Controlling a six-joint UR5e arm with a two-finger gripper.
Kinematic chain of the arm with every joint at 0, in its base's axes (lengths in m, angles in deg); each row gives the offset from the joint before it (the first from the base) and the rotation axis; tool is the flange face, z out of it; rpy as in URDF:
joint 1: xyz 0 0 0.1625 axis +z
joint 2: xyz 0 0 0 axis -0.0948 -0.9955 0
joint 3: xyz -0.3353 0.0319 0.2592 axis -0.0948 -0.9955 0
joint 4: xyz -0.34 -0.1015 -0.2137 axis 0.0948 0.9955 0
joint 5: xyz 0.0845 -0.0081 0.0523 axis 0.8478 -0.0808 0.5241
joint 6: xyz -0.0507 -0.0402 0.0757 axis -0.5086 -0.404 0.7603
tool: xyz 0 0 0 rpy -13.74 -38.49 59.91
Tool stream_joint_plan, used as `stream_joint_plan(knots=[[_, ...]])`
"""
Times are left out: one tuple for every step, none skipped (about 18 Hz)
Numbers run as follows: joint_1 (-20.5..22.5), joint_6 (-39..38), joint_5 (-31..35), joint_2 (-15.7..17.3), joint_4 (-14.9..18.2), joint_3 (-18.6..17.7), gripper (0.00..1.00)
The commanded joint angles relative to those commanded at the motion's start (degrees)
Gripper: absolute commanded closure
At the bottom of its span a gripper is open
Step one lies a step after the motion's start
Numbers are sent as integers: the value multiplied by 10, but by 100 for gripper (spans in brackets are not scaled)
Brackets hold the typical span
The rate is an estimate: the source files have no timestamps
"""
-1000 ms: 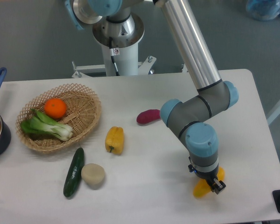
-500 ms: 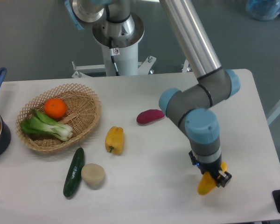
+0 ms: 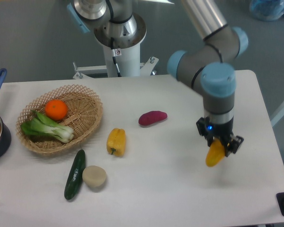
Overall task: Pick up the mango from the table
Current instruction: 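Lift the grasped mango up off the table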
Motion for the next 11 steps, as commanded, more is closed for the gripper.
stream_joint_plan(knots=[[1,1,0,3,14,1,46],[3,3,1,6,28,1,50],[4,12,1,7,34,-1,50],[5,18,0,7,36,0,50],[7,18,-1,7,36,1,51],[7,16,-1,7,36,1,51],[8,16,-2,7,35,1,50],[9,18,-2,8,34,2,50],[14,19,-2,8,34,3,49],[19,19,-2,10,38,7,49],[20,19,-3,12,41,8,49]])
